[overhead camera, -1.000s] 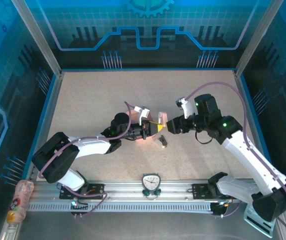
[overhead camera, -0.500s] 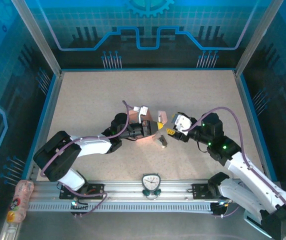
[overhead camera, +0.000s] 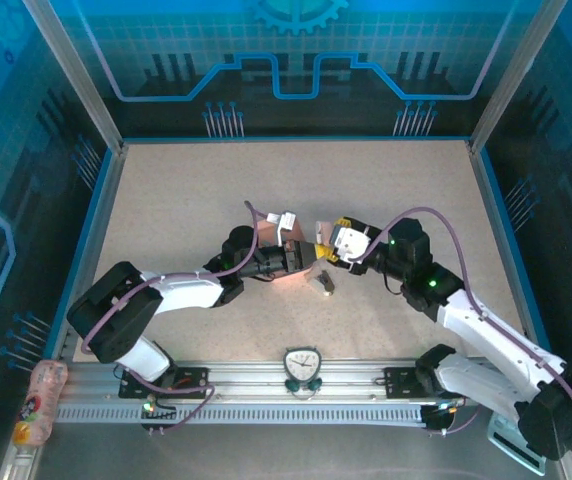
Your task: Load the staples into the stapler
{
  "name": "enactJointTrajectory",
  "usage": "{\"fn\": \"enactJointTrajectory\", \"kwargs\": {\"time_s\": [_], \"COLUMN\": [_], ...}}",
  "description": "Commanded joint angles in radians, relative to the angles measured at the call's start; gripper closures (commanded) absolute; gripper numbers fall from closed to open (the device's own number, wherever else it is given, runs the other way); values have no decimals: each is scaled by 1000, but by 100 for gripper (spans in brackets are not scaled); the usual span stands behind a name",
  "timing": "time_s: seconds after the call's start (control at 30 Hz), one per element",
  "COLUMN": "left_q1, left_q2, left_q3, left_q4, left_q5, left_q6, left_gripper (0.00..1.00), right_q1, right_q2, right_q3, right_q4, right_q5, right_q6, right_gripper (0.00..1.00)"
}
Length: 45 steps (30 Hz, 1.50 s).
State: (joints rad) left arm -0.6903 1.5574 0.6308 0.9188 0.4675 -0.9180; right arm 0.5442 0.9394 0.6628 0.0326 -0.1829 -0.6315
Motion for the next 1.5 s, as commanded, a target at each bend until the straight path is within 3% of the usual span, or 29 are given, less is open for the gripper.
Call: {"fn": "enactJointTrajectory", "kwargs": {"time_s": [0.0,0.2,0.73,0.97,1.13,1.47], "left_q1": [-4,-5,-43,-48,-48,-51], "left_q2": [9,2,-38,-36,-36,-19], "left_q3": [4,0,9,7,4,-4], "left_q4": [33,12,-58,-47,-52,-35], "left_q5": [7,17,37,20,-53,-156], "left_q6": [7,36,175,173,156,42], "left_gripper": [100,100,100,100,100,100], "right_q1": [-8,-55,-162,-199,-225,-227], "right_q2": [6,33,157,171,138,85], "right_q3": [31,40,85,139,163,161], "right_q4": [89,173,326,153,-8,-187], "right_q5": [59,72,-82,-160,-236,-259], "right_q6": [33,123,353,492,608,829], "right_gripper": [48,53,57,58,58,57]}}
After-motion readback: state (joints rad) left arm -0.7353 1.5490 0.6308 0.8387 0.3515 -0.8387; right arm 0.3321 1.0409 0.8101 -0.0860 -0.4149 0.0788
